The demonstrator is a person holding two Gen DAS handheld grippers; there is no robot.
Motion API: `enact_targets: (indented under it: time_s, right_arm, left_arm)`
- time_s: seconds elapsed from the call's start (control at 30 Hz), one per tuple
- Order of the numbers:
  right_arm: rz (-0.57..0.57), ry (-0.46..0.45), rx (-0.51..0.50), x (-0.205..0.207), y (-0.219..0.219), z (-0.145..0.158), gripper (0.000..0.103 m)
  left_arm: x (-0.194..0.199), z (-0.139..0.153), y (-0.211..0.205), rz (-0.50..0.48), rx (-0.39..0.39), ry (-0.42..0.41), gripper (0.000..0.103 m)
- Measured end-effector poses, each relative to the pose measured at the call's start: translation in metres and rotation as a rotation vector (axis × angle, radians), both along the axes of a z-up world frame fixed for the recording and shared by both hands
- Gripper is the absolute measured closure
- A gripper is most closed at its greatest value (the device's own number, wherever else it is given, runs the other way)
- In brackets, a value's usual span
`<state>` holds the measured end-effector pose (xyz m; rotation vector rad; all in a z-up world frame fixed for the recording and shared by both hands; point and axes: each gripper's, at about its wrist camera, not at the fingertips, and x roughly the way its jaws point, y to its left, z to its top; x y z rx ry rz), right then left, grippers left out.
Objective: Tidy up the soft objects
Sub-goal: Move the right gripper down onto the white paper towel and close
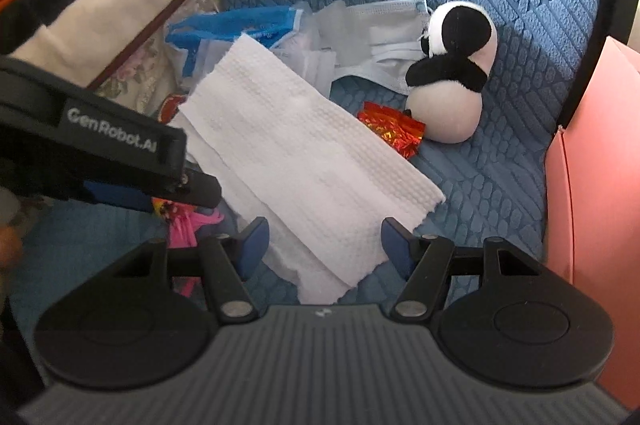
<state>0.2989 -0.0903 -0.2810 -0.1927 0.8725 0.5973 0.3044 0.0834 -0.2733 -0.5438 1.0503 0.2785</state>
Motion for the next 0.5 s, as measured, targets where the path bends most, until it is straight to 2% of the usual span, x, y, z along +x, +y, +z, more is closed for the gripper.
enact_targets:
  time_s: [0.1, 0.2, 0.3, 0.37, 0.5]
  right_arm:
    - [0.014, 0.002, -0.015, -0.001, 0.002, -0.001, 0.037]
    - [0.012, 0.0, -0.021, 0.0, 0.002, -0.001, 0.041]
    - [-0.006, -0.009, -0.029, 0.001, -0.001, 0.001, 0.061]
    - [-0.012, -0.004, -0.028, 0.003, -0.004, 0.003, 0.08]
    - [-0.01, 0.007, -0.029, 0.001, -0.006, 0.005, 0.093]
  left_arm:
    - [0.0, -0.001, -0.005, -0.05, 0.035, -0.005, 0.049]
    - [-0.001, -0.002, -0.007, -0.087, 0.065, -0.009, 0.057]
    - [-0.005, -0.002, -0.004, -0.107, 0.073, -0.015, 0.062]
    - [-0.006, -0.002, -0.001, -0.11, 0.062, -0.018, 0.063]
    - [-0.01, 0.003, -0.001, -0.124, 0.052, -0.032, 0.063]
